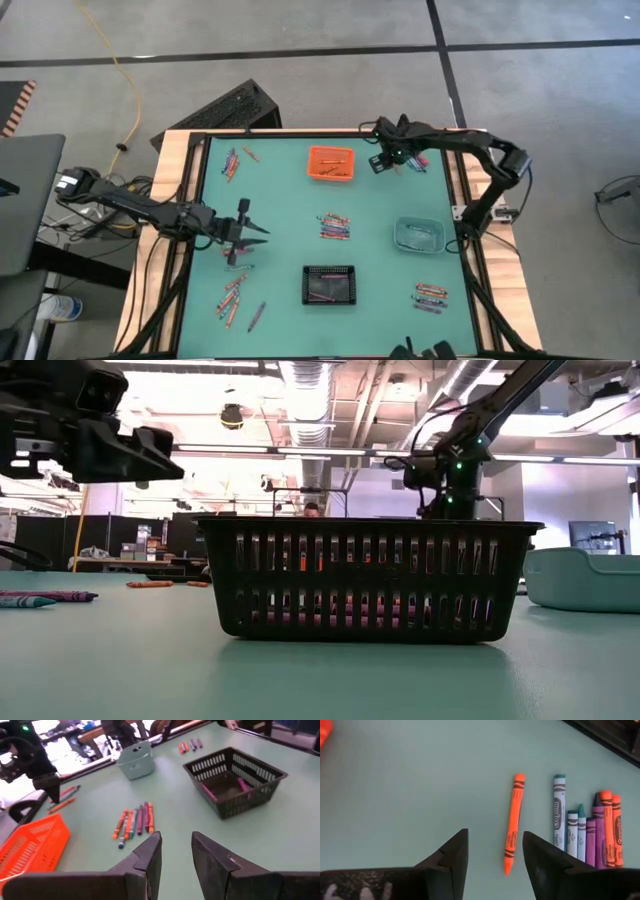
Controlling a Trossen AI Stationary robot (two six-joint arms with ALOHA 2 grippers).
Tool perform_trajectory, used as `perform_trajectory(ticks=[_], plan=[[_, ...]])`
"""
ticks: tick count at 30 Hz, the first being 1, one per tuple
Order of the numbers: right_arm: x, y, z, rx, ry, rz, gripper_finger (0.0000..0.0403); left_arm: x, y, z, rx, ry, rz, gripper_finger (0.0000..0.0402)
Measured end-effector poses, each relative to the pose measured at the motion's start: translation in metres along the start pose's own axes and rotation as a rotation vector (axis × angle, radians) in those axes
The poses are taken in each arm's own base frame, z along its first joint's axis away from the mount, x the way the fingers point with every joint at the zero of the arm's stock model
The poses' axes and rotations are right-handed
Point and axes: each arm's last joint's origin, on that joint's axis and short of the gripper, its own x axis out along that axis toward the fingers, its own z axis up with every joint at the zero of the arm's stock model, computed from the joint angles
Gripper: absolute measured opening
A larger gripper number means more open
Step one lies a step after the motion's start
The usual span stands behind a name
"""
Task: Sort crayons
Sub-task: Put the orange crayon into the orange bin
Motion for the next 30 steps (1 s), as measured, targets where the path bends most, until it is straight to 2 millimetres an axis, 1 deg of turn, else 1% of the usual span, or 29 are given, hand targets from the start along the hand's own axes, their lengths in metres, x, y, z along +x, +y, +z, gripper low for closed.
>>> perform_trajectory(ticks=[5,9,13,16,20,22,23,26,28,30], plan=[[0.014,-0.012,0.004,-0.024,0.064,0.018,0.0175,-0.002,-0.003,-0.012,0.001,0.013,0.005,0.0096],[0.026,-0.021,0.004,-0.020,0.124,0.052,0.0171,-0.003,-0.003,-0.013,0.000,0.007,0.008,0.0096],[0.038,-0.021,0.004,-0.037,0.163,0.077,0.0157,-0.003,-0.003,-0.013,-0.002,0.006,0.007,0.0096],[0.044,-0.016,0.002,-0.071,0.188,0.079,0.0127,-0.003,-0.003,-0.013,-0.008,0.007,0.007,0.0096],[0.046,-0.012,0.000,-0.092,0.202,0.088,0.0056,-0.003,-0.004,-0.013,-0.008,0.012,0.005,0.0096],[0.042,-0.010,0.000,-0.088,0.195,0.099,0.0018,-0.003,-0.004,-0.013,-0.009,0.013,0.004,0.0096],[0.038,-0.010,0.000,-0.085,0.187,0.102,0.0011,-0.003,-0.004,-0.013,-0.009,0.013,0.004,0.0096],[0.026,-0.006,-0.001,-0.068,0.190,0.131,0.0009,-0.003,-0.004,-0.013,-0.008,0.013,0.004,0.0096],[0.010,0.000,0.002,-0.073,0.150,0.154,0.0005,-0.003,-0.004,-0.013,-0.008,0.013,0.004,0.0096],[-0.010,0.008,0.007,-0.086,0.073,0.187,0.0003,-0.003,-0.004,-0.013,-0.008,0.013,0.004,0.0096]])
